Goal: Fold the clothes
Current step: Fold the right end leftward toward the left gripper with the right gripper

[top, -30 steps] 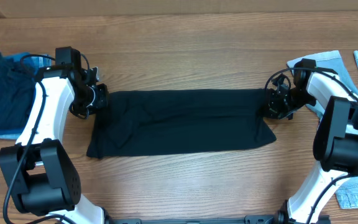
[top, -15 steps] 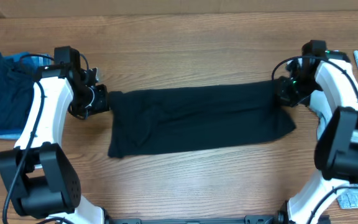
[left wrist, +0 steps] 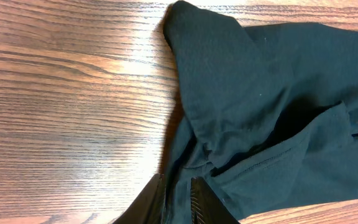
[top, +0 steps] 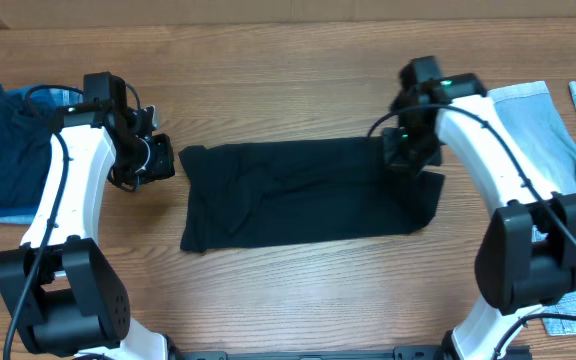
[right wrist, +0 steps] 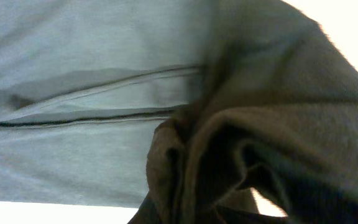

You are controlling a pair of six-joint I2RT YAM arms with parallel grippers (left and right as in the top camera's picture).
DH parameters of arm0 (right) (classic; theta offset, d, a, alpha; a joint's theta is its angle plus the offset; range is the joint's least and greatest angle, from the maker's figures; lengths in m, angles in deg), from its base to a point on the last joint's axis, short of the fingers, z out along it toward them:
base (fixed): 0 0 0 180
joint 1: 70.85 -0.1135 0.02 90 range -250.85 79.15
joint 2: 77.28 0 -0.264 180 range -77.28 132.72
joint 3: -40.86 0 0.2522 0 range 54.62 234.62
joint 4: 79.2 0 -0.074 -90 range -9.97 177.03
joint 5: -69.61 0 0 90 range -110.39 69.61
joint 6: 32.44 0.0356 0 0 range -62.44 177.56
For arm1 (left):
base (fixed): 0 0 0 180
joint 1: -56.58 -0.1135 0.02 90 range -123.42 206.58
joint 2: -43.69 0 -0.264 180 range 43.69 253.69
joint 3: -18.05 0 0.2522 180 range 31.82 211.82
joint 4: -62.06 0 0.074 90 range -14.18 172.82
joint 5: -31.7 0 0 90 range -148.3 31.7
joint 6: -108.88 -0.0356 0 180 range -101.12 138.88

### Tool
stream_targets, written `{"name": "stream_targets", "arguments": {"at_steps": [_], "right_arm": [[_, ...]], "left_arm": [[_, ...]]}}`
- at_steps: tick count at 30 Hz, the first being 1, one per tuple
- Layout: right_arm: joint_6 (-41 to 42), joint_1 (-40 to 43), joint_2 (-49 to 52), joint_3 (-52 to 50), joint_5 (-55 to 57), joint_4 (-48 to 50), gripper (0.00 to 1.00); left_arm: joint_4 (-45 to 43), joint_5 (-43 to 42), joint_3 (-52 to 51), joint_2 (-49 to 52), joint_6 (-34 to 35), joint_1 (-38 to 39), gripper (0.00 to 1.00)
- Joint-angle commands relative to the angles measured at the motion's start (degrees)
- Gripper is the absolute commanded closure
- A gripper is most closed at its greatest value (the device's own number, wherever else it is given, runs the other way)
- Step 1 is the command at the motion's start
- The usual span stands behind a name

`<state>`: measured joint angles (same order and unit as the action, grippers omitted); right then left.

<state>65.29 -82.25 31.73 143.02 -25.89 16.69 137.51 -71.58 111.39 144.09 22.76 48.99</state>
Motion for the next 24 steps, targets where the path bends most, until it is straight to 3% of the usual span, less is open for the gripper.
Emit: {"name": "stream_targets", "arguments": {"at_steps": [1,11,24], "right_arm": [[4.68,-4.07,-0.76,1.14,0.33,1.33,0.96],[11.80,-13.18,1.29,1.07,0.55,6.29,0.96],[12.04,-18.27,6.10,1.03,0.57,9.92,0.96]], "left_arm": [[-0.07,-0.33,1.40,-1.53,-1.36,-0.31,0.82],[0.00,-0.37,1.38,-1.53,-1.33,-0.31,0.82],[-0.20,-1.38,1.38,-1.53,-1.36,-0.31,0.82]]}}
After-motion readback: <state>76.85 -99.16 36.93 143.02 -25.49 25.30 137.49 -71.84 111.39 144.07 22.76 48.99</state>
